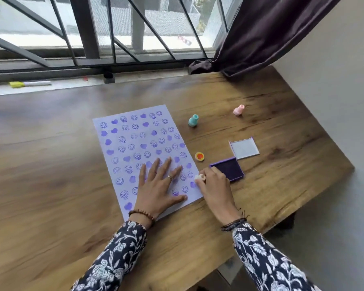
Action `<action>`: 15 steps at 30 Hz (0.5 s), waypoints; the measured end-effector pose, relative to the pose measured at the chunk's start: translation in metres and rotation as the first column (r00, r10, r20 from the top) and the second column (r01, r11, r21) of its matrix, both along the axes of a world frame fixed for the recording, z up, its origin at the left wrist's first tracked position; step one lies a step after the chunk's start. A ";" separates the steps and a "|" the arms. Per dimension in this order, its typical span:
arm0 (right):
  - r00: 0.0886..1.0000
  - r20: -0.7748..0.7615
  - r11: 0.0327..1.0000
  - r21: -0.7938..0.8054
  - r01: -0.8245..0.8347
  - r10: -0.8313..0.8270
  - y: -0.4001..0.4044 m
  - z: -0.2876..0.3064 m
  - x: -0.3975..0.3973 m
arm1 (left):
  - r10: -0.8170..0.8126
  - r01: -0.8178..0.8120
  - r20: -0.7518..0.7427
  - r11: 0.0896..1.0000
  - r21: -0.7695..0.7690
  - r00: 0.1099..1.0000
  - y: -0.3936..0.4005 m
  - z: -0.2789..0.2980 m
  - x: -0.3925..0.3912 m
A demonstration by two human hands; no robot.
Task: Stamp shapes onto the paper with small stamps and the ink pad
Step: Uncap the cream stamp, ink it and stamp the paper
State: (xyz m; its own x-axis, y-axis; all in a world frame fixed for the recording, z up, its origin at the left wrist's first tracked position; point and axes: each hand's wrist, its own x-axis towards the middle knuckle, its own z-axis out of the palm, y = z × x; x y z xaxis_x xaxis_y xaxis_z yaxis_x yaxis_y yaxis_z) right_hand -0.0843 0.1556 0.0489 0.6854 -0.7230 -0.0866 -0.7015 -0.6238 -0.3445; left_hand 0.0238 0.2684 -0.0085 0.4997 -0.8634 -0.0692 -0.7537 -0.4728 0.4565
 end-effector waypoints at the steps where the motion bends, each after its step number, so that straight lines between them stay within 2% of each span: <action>1: 1.000 -0.008 1.000 -0.001 -0.022 0.022 -0.002 0.000 0.000 | 0.000 0.000 -0.002 1.000 0.007 1.000 -0.001 -0.001 0.000; 6: 0.991 -0.062 0.993 -0.003 -0.118 0.118 -0.007 0.001 -0.001 | -0.013 0.014 -0.027 0.999 0.050 1.000 -0.002 -0.002 0.001; 10: 0.996 -0.059 0.996 0.060 -0.067 0.071 -0.009 0.004 0.001 | -0.020 0.028 -0.081 0.994 0.104 0.996 -0.001 0.001 0.001; 13: 0.980 0.086 0.941 0.304 0.148 -0.182 -0.018 0.009 -0.002 | -0.019 0.034 -0.151 0.995 0.095 0.988 -0.002 0.006 0.002; 15: 0.892 0.228 0.836 0.494 0.240 -0.391 -0.024 0.013 -0.008 | -0.017 0.038 -0.202 0.994 0.101 0.979 -0.003 0.012 0.004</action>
